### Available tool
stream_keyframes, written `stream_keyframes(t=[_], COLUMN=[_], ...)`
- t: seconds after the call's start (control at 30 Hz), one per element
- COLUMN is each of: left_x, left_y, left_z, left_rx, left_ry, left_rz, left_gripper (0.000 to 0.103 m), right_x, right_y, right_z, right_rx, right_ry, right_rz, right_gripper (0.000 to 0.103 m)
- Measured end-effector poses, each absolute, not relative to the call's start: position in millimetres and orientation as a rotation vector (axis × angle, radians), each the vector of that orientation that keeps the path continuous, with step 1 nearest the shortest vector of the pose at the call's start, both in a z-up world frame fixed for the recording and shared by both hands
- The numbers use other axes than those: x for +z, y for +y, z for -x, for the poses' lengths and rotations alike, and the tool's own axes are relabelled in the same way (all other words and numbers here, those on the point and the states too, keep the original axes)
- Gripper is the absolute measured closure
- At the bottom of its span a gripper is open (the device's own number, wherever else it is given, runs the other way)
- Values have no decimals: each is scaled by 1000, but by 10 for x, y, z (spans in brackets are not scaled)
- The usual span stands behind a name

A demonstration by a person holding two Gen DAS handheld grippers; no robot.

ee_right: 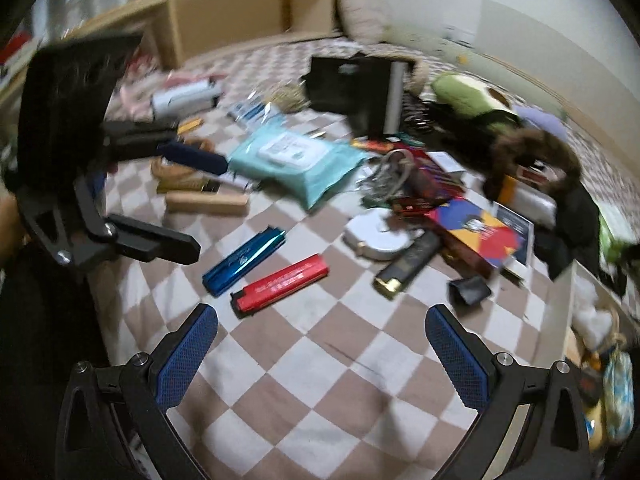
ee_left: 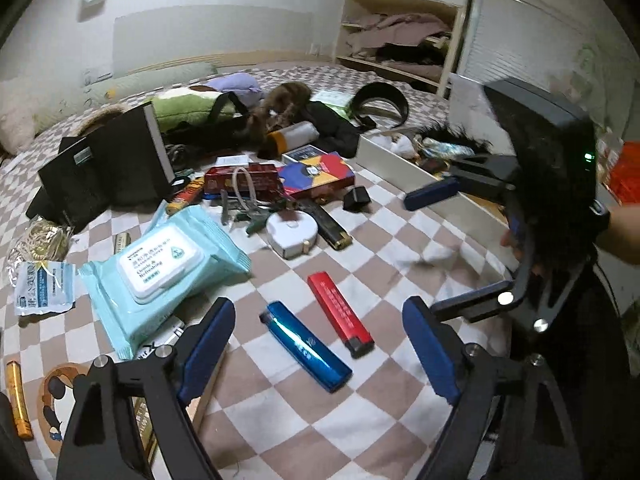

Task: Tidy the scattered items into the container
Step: 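Move the left gripper toward the blue lighter while the right gripper approaches the red lighter, then lower the right gripper around the red printed lighter and close it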

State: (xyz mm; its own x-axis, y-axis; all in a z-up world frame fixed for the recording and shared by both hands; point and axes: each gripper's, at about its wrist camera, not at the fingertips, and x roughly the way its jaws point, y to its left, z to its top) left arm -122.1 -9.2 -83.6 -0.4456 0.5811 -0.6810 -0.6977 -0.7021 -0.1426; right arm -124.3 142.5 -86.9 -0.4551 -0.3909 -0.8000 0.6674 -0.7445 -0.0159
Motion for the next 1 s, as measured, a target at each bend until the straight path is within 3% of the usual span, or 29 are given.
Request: stream_keyframes(t=[0.63, 1.0], left_x=[-998, -1042], left_y=[-77, -143], left_z=[1080, 1125], left_rx=[2052, 2037], left_ry=[214, 209], left_rz=[944, 964], left_gripper=[18, 17], right_x=[-1331, -1389], right_y=[997, 947], right_z=[1400, 1578], right_rx=[-1998, -1949], right_ry=[642, 630], right_rz=[-1089, -1034], right_gripper=[0, 1])
